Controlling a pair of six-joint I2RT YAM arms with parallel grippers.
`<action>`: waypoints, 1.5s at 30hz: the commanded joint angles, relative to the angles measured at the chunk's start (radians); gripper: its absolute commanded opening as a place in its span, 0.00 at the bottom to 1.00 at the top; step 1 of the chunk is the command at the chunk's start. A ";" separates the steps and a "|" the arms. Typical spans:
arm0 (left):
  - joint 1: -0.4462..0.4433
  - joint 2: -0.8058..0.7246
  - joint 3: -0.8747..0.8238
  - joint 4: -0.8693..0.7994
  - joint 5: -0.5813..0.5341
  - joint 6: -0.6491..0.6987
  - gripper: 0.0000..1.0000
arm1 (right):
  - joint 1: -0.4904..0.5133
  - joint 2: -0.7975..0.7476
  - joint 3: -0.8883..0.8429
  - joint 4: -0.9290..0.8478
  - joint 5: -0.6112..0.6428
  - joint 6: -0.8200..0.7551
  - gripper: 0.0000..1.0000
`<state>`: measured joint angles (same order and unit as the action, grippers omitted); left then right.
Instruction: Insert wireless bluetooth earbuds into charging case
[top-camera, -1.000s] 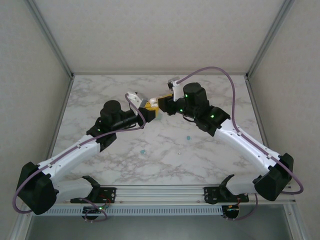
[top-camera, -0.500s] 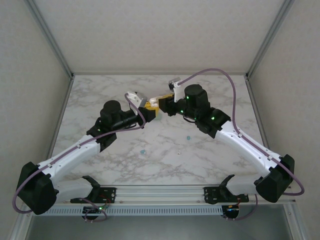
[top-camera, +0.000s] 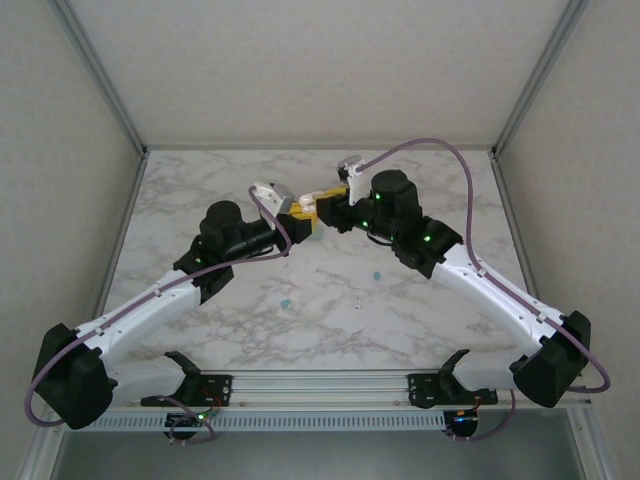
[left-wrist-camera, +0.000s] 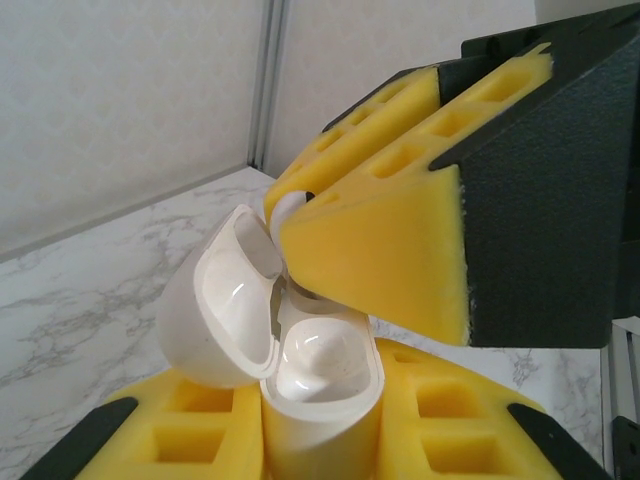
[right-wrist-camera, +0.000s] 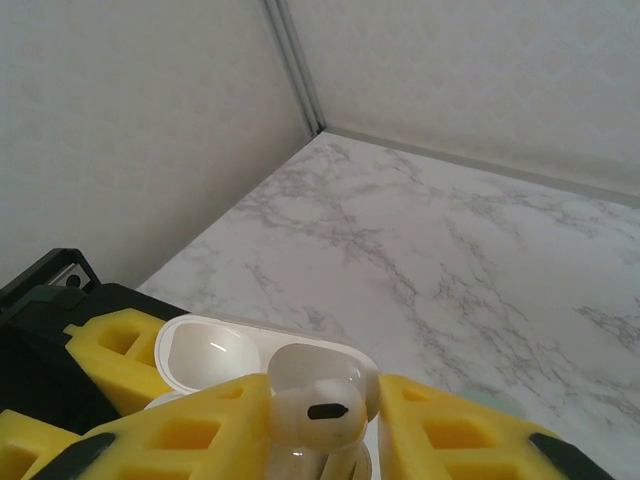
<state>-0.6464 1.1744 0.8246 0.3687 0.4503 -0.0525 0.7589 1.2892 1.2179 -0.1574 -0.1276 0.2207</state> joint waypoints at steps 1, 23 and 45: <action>-0.010 0.002 0.044 0.101 0.000 0.017 0.14 | 0.029 0.000 0.003 -0.065 -0.098 -0.021 0.36; -0.012 -0.014 0.048 0.021 0.009 0.086 0.14 | 0.023 0.042 0.198 -0.286 -0.138 0.151 0.57; -0.009 -0.088 -0.022 -0.024 -0.080 0.137 0.13 | -0.078 -0.085 0.249 -0.633 0.173 0.161 0.58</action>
<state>-0.6540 1.1336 0.8257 0.3458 0.4168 0.0616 0.7368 1.2232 1.4559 -0.6216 -0.0372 0.4122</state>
